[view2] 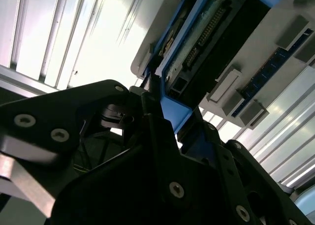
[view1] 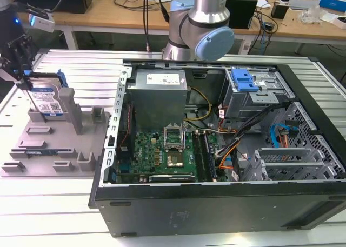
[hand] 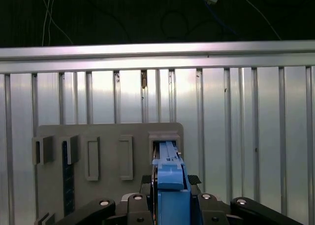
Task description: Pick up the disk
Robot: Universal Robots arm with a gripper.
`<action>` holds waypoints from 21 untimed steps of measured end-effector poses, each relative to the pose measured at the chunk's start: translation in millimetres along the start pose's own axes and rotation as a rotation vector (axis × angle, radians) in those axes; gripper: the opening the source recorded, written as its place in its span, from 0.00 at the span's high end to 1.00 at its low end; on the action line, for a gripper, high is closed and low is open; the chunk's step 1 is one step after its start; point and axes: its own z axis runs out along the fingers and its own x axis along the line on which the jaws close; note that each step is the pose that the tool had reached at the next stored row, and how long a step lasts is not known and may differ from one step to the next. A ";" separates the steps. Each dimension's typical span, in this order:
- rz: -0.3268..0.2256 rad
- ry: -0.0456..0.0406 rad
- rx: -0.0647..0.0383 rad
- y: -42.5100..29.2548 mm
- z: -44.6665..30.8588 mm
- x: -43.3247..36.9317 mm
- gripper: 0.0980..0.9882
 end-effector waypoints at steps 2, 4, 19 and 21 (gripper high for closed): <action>0.000 0.0011 -0.001 0.2 -8.9 0.2 0.70; 0.000 0.0024 -0.001 0.4 -19.9 0.4 0.70; 0.000 0.0049 -0.002 1.5 -101.8 1.8 0.70; 0.000 0.0050 -0.002 1.6 -111.1 2.0 0.70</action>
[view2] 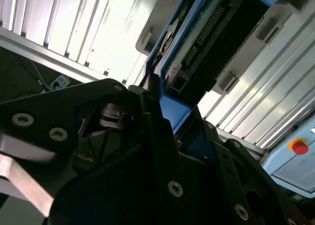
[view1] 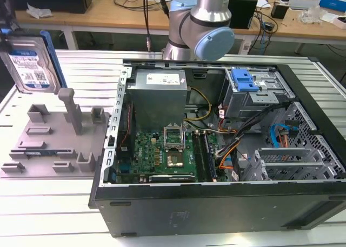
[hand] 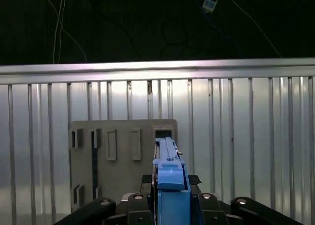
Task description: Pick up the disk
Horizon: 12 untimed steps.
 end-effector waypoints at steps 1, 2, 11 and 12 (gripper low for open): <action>0.000 0.0000 0.000 0.1 -9.0 0.2 0.70; 0.000 -0.0001 0.000 0.2 -15.1 0.3 0.70; 0.000 0.0000 -0.001 0.9 -68.8 1.6 0.70; 0.000 -0.0001 -0.001 0.9 -73.5 1.7 0.70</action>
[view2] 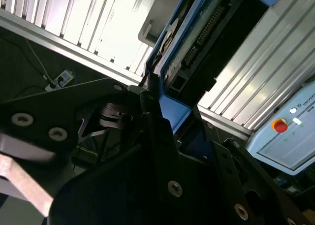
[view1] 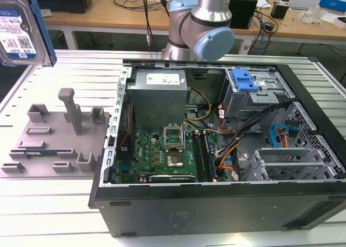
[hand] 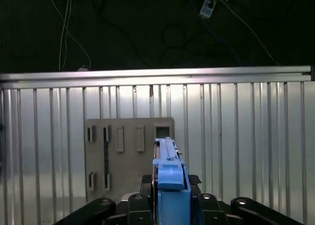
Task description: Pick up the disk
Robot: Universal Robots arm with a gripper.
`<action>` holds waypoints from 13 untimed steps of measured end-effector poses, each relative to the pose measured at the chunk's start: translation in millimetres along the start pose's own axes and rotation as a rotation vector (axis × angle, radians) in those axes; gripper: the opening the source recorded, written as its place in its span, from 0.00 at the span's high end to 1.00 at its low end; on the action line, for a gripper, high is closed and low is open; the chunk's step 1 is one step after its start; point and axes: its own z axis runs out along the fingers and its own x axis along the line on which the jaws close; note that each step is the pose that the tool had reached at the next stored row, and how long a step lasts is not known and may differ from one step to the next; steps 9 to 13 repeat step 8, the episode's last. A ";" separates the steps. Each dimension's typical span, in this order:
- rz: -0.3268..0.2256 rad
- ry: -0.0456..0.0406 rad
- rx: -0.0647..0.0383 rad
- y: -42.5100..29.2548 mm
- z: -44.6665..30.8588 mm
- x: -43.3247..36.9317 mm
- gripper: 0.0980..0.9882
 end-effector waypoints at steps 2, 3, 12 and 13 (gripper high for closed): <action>0.000 -0.0001 0.000 0.0 0.1 0.0 0.70; 0.000 0.0000 0.000 0.0 0.0 0.0 0.70; 0.000 0.0000 0.000 0.0 0.0 0.0 0.70; 0.000 0.0000 0.000 0.0 0.0 0.0 0.70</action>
